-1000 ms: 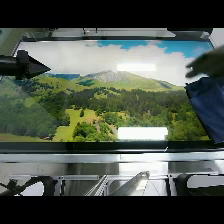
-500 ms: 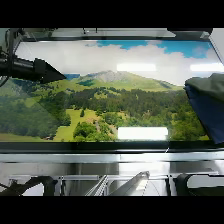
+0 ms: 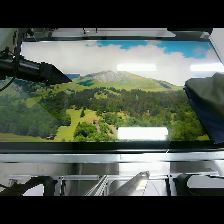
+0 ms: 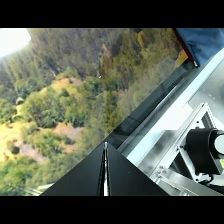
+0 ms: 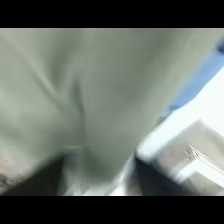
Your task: Fold the shirts.
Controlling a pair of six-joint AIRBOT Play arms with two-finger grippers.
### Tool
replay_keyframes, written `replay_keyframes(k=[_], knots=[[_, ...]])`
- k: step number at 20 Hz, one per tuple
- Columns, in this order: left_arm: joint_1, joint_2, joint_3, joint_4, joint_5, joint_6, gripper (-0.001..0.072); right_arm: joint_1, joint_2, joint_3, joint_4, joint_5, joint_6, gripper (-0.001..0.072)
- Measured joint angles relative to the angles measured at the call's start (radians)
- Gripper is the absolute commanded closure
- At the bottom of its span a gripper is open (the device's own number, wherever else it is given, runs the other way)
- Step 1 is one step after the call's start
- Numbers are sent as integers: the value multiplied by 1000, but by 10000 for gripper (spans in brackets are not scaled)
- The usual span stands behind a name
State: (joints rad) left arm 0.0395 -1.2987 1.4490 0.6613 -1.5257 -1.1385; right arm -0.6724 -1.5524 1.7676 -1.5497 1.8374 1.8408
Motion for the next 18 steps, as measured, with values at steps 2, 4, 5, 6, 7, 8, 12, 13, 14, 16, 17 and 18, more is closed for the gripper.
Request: replay_keyframes(k=[2,4,5,6,7,8,12,13,14,16,17,18], knots=[[-1,0,0,0,0,3,691,-1,0,-48,-22,1,1,7],[-1,0,0,0,0,4,691,-1,-1,-84,-34,2,1,6],[-1,0,0,0,0,4,692,-1,-3,-95,-39,2,1,7],[-1,0,0,0,0,5,691,-1,-6,-103,-40,2,1,8],[-1,0,0,0,0,6,692,-1,-7,-109,-38,2,0,21],[-1,0,0,0,0,6,691,0,-8,-113,-26,0,0,270],[-1,0,11,0,0,6,692,27,-10,-120,85,-15,-32,702],[-1,0,21,0,1,6,693,40,-10,-121,127,-23,-47,702],[-1,0,40,0,2,5,693,58,-10,-121,169,-27,-59,702],[-1,0,81,0,-1,-5,693,107,-4,-123,229,-32,-87,704],[-2,5,97,0,-6,-13,693,147,8,-127,254,-40,-103,704],[-5,16,100,0,-11,-22,693,190,28,-140,269,-60,-114,705]])
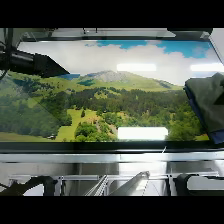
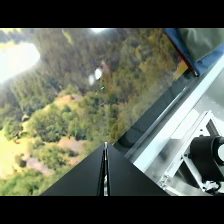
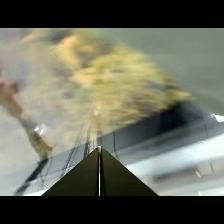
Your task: Fold the shirts.
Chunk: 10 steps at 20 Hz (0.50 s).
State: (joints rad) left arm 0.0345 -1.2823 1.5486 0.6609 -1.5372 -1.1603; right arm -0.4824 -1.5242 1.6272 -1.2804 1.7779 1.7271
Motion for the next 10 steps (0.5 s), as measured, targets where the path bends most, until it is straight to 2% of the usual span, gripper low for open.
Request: replay_keyframes(k=[3,6,10], knots=[[-29,83,-108,0,-4,-21,693,172,118,-107,33,-90,-39,704],[-82,235,-361,0,32,-47,692,395,312,-320,46,-197,-64,703],[-148,439,-720,2,145,-76,690,678,561,-646,52,-335,-72,702]])
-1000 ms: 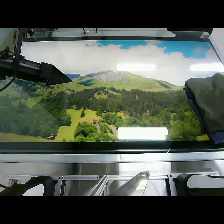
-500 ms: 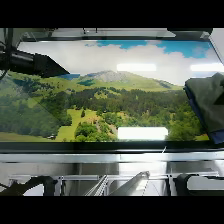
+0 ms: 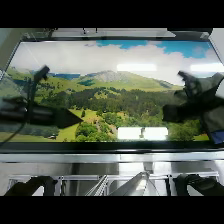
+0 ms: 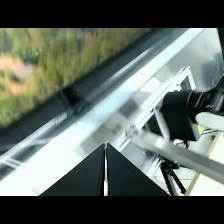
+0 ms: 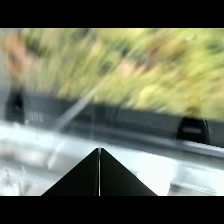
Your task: Fold the shirts.
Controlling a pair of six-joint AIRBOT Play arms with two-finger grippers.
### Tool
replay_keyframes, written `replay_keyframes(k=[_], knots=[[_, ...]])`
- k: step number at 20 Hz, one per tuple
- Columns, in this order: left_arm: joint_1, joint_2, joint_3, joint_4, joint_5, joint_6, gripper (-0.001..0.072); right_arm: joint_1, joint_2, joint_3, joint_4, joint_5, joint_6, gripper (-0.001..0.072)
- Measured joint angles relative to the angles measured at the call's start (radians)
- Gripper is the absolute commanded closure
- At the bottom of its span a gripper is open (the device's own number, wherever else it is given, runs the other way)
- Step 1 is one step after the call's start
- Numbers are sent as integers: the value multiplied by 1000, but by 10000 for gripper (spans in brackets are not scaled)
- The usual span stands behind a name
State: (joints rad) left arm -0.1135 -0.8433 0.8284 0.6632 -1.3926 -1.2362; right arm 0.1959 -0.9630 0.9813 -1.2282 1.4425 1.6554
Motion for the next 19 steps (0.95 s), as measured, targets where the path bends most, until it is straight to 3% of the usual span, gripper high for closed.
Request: replay_keyframes(k=[6,19], knots=[[-31,131,-236,-1,72,-11,691,135,98,-175,50,-137,19,702],[-35,270,-275,-2,122,-14,691,155,109,-201,156,-185,19,702]])
